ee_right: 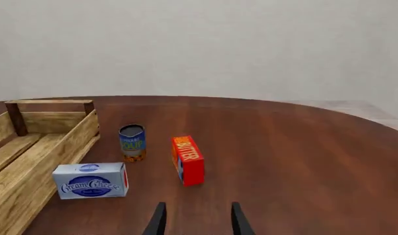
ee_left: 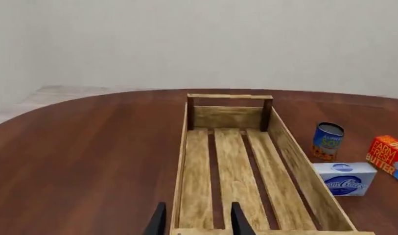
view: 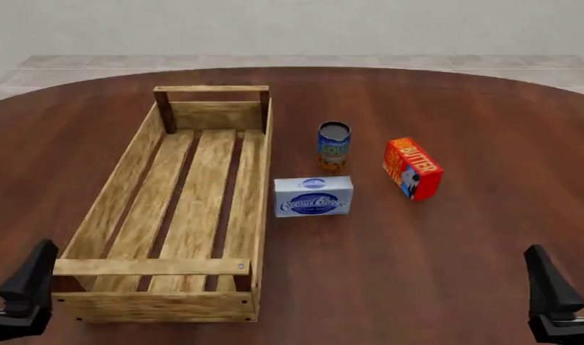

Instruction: Pick up the cream cheese and put it in the tray.

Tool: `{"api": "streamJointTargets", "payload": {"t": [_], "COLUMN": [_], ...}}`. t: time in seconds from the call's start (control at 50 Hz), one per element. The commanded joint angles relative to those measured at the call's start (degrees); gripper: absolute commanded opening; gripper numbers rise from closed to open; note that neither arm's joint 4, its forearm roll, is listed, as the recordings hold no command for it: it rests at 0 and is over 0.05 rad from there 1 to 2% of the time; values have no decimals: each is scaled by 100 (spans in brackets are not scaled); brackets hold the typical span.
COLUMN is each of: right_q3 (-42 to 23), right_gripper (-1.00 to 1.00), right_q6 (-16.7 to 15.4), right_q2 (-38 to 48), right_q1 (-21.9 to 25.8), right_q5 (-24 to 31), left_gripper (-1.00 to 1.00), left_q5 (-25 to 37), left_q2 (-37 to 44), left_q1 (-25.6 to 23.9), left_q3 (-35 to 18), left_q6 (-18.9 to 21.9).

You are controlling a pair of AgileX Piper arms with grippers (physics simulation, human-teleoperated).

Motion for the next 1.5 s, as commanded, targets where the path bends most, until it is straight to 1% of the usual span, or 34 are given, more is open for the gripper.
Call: {"api": "streamJointTargets", "payload": {"t": [0.02,0.1,0.14,0.5,0.54,0.58,0.62,0.64,0.7,0.76,0.78,0.8,0.84,0.86,0.88,0.98,1.02,1.04,1.06,1.08,1.1,1.14,1.18,1.22,1.26,1.3,1.34,1.38,1.42,1.46,1.48,1.5], "right_q3": [-13,6,9,4,0,-4,-1,-1,-1,-1,0,2,2,3,12,12,12,12,12,12,12,12,12,12,12,12,12,12,12,12,12,12], "right_gripper": [100,100,100,100,100,100,100,100,100,100,100,100,100,100,100,100,100,100,100,100,100,100,100,100,100,100,100,100,100,100,100,100], "right_q6": [-163,-113,-91,-123,-137,-148,-172,-172,-200,-199,-220,-226,-227,-231,-209,-209,-209,-209,-209,-209,-209,-209,-209,-209,-209,-209,-209,-209,-209,-209,-209,-209], "right_q2": [98,62,97,147,113,116,88,86,70,86,97,95,95,96,-8,-8,-8,-8,-8,-8,-8,-8,-8,-8,-8,-8,-8,-8,-8,-8,-8,-8], "right_q1": [-15,-16,-52,-94,-107,-102,-88,-88,-82,-77,-76,-71,-75,-68,-57,-57,-57,-57,-57,-57,-57,-57,-57,-57,-57,-57,-57,-57,-57,-57,-57,-57], "right_q5": [1,16,10,-114,-103,-108,-105,-103,-98,-117,-127,-133,-135,-134,42,42,42,42,42,42,42,42,42,42,42,42,42,42,42,42,42,42], "left_gripper": [100,100,100,100,100,100,100,100,100,100,100,100,100,100,100,100,100,100,100,100,100,100,100,100,100,100,100,100,100,100,100,100], "left_q5": [-349,-393,-418,-406,-350,-275,-104,-102,221,444,551,666,694,737,730,458,303,299,131,123,55,-150,-324,-546,-613,-800,-943,-1103,-1227,-1404,-1406,-1623], "left_q2": [-304,-312,-313,-313,-314,-310,-313,-313,-313,-312,-309,-300,-311,-298,-287,239,530,535,892,900,1034,1321,1567,1869,1977,2244,2436,2699,2939,3216,3219,3417], "left_q1": [-89,-243,-299,-495,-606,-644,-772,-772,-845,-919,-895,-867,-866,-868,-833,-846,-994,-994,-1137,-1137,-1207,-1304,-1300,-1410,-1437,-1642,-1706,-1919,-1934,-1940,-1940,-1990], "left_q3": [297,292,304,291,231,112,-201,-203,-673,-1064,-1122,-1218,-1238,-1328,-1363,-1597,-1703,-1703,-1771,-1771,-1779,-1787,-1808,-1794,-1796,-1800,-1796,-1859,-1931,-2028,-2029,-2050], "left_q6": [367,588,619,664,680,697,759,759,738,865,822,692,673,618,648,648,621,621,532,531,475,487,370,428,452,335,405,565,490,555,555,897]}}
